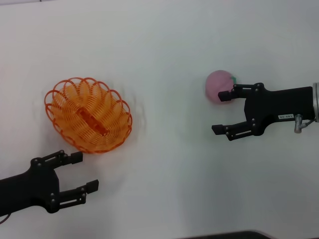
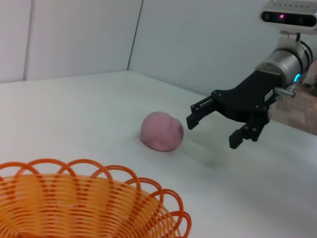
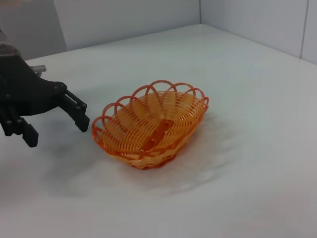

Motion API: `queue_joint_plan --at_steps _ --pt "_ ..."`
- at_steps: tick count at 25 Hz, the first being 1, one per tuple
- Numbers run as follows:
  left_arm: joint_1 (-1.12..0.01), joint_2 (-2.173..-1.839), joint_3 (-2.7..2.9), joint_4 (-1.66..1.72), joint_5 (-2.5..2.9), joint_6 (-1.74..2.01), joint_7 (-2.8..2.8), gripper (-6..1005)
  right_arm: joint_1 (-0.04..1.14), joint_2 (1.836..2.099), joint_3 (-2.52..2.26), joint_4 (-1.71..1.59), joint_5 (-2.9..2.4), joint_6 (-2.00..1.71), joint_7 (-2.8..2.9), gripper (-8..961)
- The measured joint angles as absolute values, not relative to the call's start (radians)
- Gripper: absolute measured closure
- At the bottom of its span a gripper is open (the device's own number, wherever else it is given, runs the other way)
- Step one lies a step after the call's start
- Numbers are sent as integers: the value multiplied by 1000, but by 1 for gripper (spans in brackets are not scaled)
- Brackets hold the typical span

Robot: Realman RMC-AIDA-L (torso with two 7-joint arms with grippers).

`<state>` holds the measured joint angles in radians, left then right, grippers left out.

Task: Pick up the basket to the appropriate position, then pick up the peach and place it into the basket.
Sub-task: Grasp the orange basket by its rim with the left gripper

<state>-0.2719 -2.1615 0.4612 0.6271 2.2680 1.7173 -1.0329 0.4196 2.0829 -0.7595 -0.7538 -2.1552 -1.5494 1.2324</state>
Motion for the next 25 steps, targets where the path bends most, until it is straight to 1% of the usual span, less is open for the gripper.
queue_joint_plan --at_steps 11,16,25 --pt "-268 -2161 444 629 2267 1718 -1036 189 420 2083 -773 -754 -2155 -1549 1230 11" --pt "-275 -2158 367 629 2267 1739 -1152 190 422 2085 -773 -755 -2155 -1549 1230 13" --pt "-313 -2120 239 628 2267 1723 -1600 190 424 2085 -774 -754 -2155 -1548 1233 16"
